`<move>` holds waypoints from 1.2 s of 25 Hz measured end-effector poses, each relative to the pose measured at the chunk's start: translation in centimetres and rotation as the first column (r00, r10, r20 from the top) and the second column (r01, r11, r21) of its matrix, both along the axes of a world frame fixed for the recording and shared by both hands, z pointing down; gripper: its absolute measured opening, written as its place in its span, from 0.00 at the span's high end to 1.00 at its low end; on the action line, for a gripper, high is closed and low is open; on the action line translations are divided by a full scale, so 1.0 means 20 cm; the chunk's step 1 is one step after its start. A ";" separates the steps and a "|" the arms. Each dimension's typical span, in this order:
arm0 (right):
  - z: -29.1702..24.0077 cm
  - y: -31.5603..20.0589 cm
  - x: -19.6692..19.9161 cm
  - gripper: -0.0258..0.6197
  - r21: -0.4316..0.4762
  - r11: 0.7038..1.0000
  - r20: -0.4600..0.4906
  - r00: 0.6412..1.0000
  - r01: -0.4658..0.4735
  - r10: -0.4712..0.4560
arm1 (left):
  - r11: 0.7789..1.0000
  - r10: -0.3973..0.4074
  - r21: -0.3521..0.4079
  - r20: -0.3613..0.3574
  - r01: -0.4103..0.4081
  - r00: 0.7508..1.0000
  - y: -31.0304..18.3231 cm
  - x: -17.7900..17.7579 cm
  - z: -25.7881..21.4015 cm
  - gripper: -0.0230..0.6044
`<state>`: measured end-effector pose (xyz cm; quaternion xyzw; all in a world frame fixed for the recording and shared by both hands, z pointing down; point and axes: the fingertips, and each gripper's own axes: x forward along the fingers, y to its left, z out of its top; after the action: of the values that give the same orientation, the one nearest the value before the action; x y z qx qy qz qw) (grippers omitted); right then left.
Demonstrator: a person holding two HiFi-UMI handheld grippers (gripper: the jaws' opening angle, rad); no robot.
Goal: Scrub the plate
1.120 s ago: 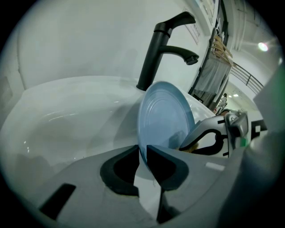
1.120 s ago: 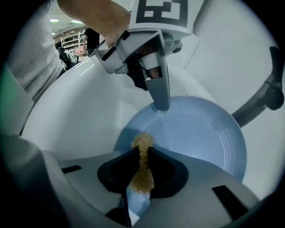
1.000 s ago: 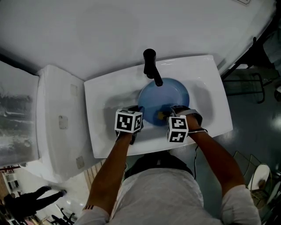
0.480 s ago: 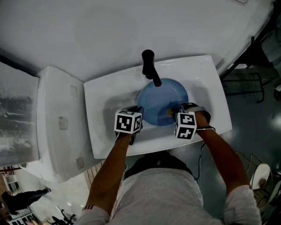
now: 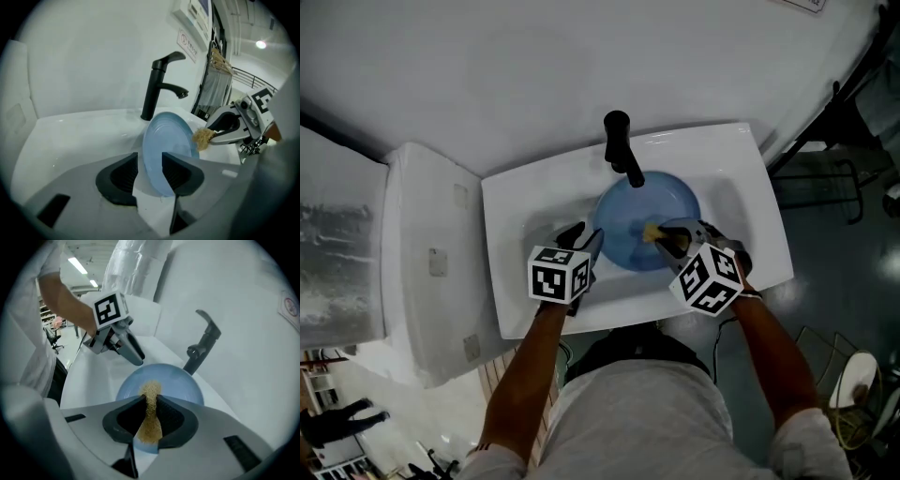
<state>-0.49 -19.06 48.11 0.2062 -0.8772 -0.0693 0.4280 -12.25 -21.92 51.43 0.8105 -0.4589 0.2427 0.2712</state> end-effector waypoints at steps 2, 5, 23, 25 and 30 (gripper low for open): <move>-0.11 0.00 -0.02 0.86 0.010 0.999 0.097 0.994 -0.048 0.047 | 0.999 -0.007 0.048 -0.042 0.009 0.999 0.01 0.00 -0.10 0.70; -0.28 0.00 -0.03 0.86 -0.002 0.993 0.265 0.958 -0.117 0.113 | 0.989 0.001 0.144 -0.127 0.018 0.992 0.03 0.02 -0.28 0.70; -1.06 0.12 -0.07 0.86 0.009 0.983 0.796 0.596 -0.184 0.104 | 0.817 0.170 0.576 -0.297 0.034 0.940 0.25 0.08 -1.16 0.92; -1.12 0.13 -0.07 0.86 0.014 0.982 0.828 0.553 -0.187 0.093 | 0.796 0.191 0.604 -0.293 0.027 0.937 0.27 0.08 -1.22 0.92; -1.22 0.18 -0.04 0.86 0.017 0.983 0.878 0.473 -0.184 0.073 | 0.759 0.228 0.651 -0.275 0.007 0.934 0.31 0.09 -1.30 0.93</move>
<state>-1.37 -15.48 23.61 0.3011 -0.9493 0.0297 -0.0850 -10.52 -15.70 25.36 0.9092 -0.4110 -0.0557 0.0372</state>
